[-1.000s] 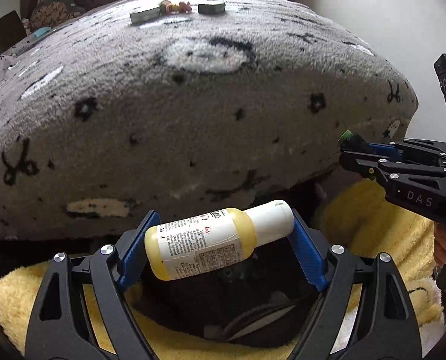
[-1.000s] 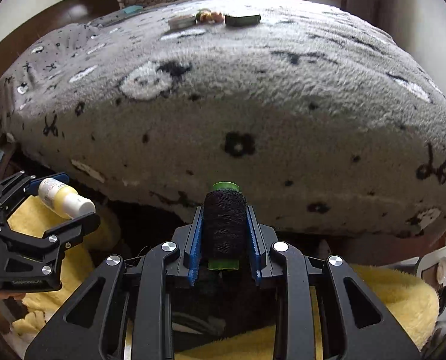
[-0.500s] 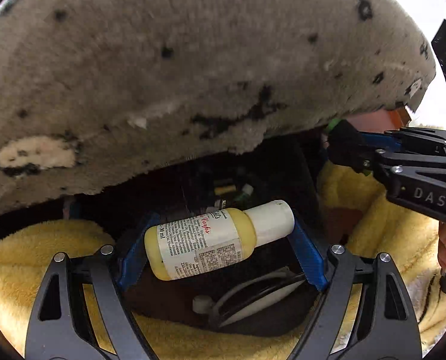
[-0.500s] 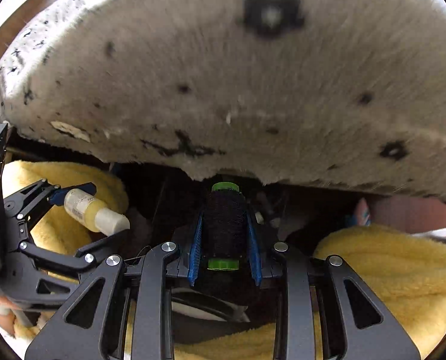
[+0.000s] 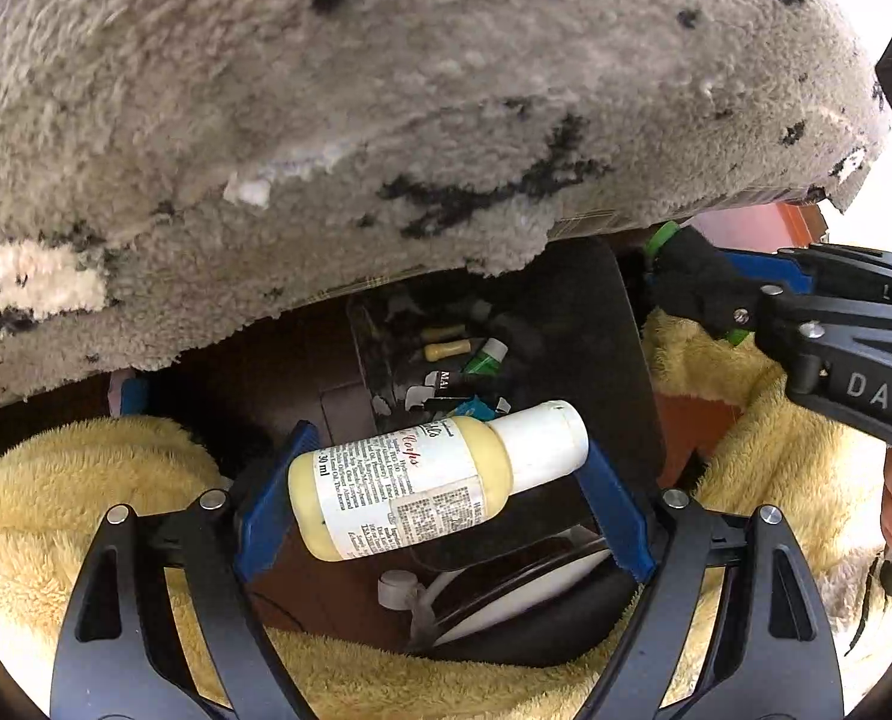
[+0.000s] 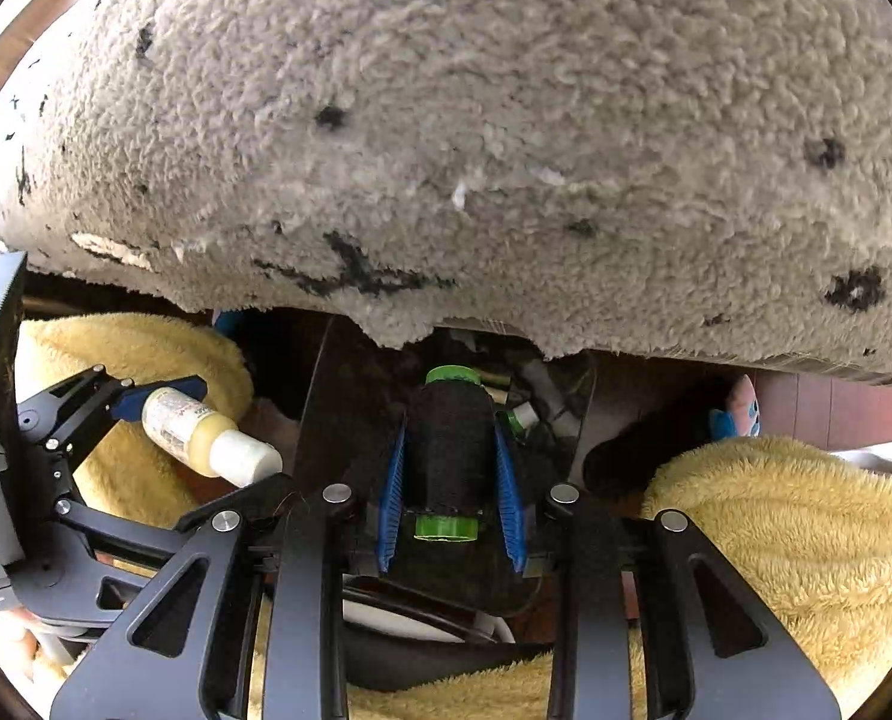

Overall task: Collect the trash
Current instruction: 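Lower the yellow bottle and spool into the bin and open both tools, then raise both open tools back up toward the bed, then grasp the round picture tin with left tool while right tool grasps the olive bottle, then lower the tin and olive bottle into the bin and open both tools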

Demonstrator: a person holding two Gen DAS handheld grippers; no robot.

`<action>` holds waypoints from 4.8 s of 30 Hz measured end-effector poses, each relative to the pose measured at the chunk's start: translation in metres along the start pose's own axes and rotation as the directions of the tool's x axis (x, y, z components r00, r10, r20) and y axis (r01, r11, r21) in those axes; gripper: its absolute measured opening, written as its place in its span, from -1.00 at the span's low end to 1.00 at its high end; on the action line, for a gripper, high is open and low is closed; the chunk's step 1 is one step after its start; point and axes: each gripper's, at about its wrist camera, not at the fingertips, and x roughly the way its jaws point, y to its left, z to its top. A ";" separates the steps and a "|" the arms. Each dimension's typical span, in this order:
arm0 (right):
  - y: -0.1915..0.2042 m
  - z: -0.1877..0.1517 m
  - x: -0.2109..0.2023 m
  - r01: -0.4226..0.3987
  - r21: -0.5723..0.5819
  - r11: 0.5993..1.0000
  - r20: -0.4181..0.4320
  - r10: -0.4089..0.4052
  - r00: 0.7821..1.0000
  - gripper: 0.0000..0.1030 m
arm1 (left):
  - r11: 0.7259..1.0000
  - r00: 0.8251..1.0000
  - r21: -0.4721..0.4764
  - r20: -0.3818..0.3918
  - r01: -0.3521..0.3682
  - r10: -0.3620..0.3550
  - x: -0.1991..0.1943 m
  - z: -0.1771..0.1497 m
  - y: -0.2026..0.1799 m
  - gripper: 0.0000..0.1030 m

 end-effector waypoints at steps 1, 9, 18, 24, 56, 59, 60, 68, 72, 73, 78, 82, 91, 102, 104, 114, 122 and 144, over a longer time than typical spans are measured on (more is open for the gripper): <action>-0.002 0.001 -0.003 -0.001 0.005 1.000 0.007 0.001 1.000 -0.25 | 1.000 1.000 -0.003 0.000 0.005 -0.005 0.000 0.000 0.000 0.62; -0.007 0.005 -0.027 0.032 0.041 0.999 0.078 -0.035 0.996 0.61 | 1.000 0.999 -0.005 0.047 0.000 0.000 -0.028 0.001 0.003 0.84; -0.015 0.010 -0.087 0.026 0.031 0.999 0.223 -0.032 0.974 0.88 | 0.999 0.974 0.004 0.222 -0.036 0.034 -0.104 0.008 0.004 0.84; -0.014 0.025 -0.131 0.035 0.002 0.999 0.330 -0.034 0.943 0.89 | 0.998 0.933 -0.022 0.352 -0.065 0.069 -0.159 0.022 0.021 0.84; -0.020 0.256 -0.105 0.147 -0.021 0.989 0.401 -0.127 0.907 0.89 | 0.965 0.870 -0.158 0.422 -0.209 0.257 -0.168 0.257 0.124 0.84; -0.019 0.281 -0.092 0.165 -0.026 0.986 0.395 -0.142 0.908 0.89 | 0.964 0.871 -0.151 0.416 -0.218 0.262 -0.159 0.286 0.126 0.84; -0.018 0.290 -0.089 0.170 -0.030 0.985 0.395 -0.144 0.907 0.89 | 0.964 0.871 -0.150 0.414 -0.221 0.264 -0.155 0.294 0.127 0.84; -0.018 0.340 -0.065 0.179 -0.020 0.984 0.383 -0.158 0.910 0.88 | 0.971 0.890 -0.153 0.394 -0.183 0.229 -0.125 0.351 0.137 0.84; -0.018 0.357 -0.055 0.184 -0.027 0.983 0.379 -0.160 0.911 0.88 | 0.973 0.888 -0.154 0.403 -0.171 0.220 -0.116 0.375 0.138 0.84; -0.018 0.361 -0.053 0.188 -0.027 0.982 0.380 -0.163 0.910 0.88 | 0.973 0.889 -0.154 0.401 -0.170 0.219 -0.114 0.380 0.139 0.84; -0.019 0.377 -0.048 0.199 -0.032 0.979 0.381 -0.172 0.909 0.84 | 0.974 0.894 -0.155 0.394 -0.164 0.213 -0.105 0.398 0.142 0.79; -0.018 0.381 -0.048 0.202 -0.047 0.978 0.387 -0.168 0.907 0.51 | 0.980 0.899 -0.117 0.393 -0.162 0.196 -0.104 0.403 0.138 0.45; -0.017 0.369 -0.056 0.207 -0.055 0.977 0.389 -0.170 0.905 0.40 | 0.979 0.901 -0.111 0.384 -0.174 0.203 -0.111 0.382 0.130 0.30; -0.010 0.296 -0.088 0.224 -0.089 0.971 0.398 -0.172 0.901 0.40 | 0.983 0.907 -0.094 0.377 -0.161 0.184 -0.133 0.301 0.097 0.30; -0.008 0.275 -0.098 0.228 -0.091 0.969 0.407 -0.173 0.897 0.40 | 0.985 0.908 -0.081 0.384 -0.151 0.171 -0.138 0.282 0.087 0.30; -0.006 0.192 -0.140 0.227 -0.075 0.971 0.452 -0.169 0.876 0.40 | 0.990 0.895 -0.067 0.423 -0.124 0.140 -0.164 0.200 0.046 0.30; -0.003 0.129 -0.168 0.212 -0.074 0.974 0.498 -0.148 0.854 0.40 | 0.993 0.878 -0.042 0.465 -0.107 0.114 -0.185 0.141 0.017 0.30; 0.006 0.002 -0.152 0.109 -0.083 0.991 0.417 -0.065 0.907 0.40 | 0.993 0.899 -0.015 0.423 -0.119 0.114 -0.163 0.008 -0.015 0.30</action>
